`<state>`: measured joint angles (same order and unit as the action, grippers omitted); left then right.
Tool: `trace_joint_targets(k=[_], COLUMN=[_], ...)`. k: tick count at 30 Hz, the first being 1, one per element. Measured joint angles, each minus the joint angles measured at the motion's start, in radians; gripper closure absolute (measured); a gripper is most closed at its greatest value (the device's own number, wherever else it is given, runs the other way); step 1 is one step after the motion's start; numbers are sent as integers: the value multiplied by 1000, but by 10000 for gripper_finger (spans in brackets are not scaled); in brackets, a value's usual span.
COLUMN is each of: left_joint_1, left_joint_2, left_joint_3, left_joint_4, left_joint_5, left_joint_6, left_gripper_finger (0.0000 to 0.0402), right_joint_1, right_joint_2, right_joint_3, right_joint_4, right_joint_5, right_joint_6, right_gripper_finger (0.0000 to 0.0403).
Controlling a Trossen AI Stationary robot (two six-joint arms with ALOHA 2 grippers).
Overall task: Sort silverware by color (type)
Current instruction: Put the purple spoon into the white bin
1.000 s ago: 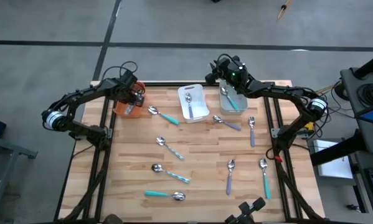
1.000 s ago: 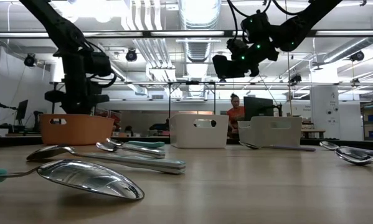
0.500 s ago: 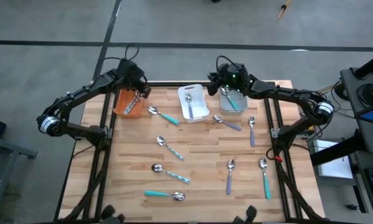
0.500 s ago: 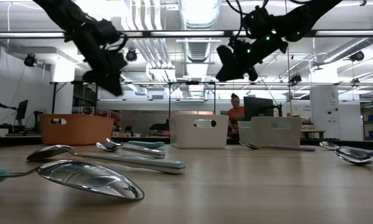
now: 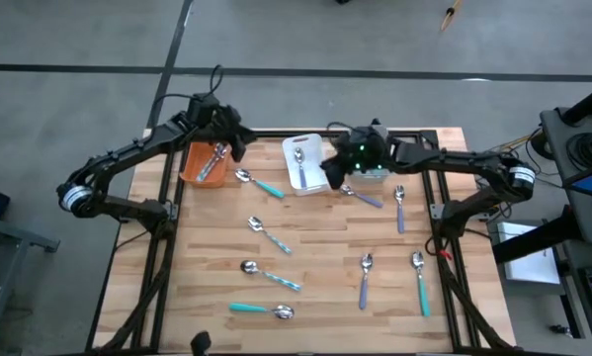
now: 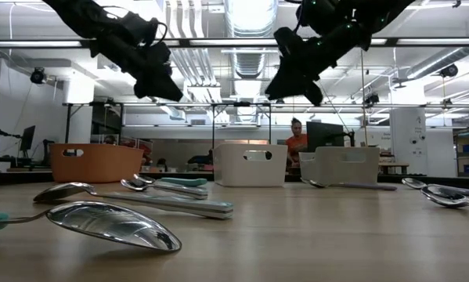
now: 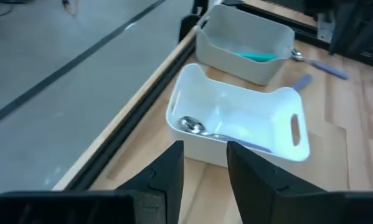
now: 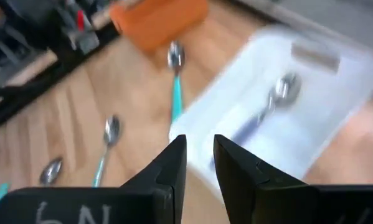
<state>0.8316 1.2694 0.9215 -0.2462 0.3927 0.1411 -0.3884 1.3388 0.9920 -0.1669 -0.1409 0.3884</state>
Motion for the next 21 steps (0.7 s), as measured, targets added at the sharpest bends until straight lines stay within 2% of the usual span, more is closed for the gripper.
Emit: trace_joint_targets(k=[8, 14, 17, 21], left_joint_1=[-4, -4, -4, -4], left_joint_2=[0, 6, 6, 6], left_joint_3=[0, 0, -1, -1], left_joint_4=[-9, -6, 7, 22], left_joint_5=[44, 44, 44, 44], left_joint_6=[8, 8, 8, 8], left_gripper_finger=[300, 300, 300, 300], right_joint_1=[29, 29, 29, 28], right_joint_2=[-1, 2, 9, 23], right_joint_3=[0, 0, -2, -2], right_joint_4=[-352, -667, -729, -712], right_joint_5=[1, 45, 98, 120], right_joint_6=[166, 188, 185, 141], right_gripper_finger=[331, 334, 328, 310])
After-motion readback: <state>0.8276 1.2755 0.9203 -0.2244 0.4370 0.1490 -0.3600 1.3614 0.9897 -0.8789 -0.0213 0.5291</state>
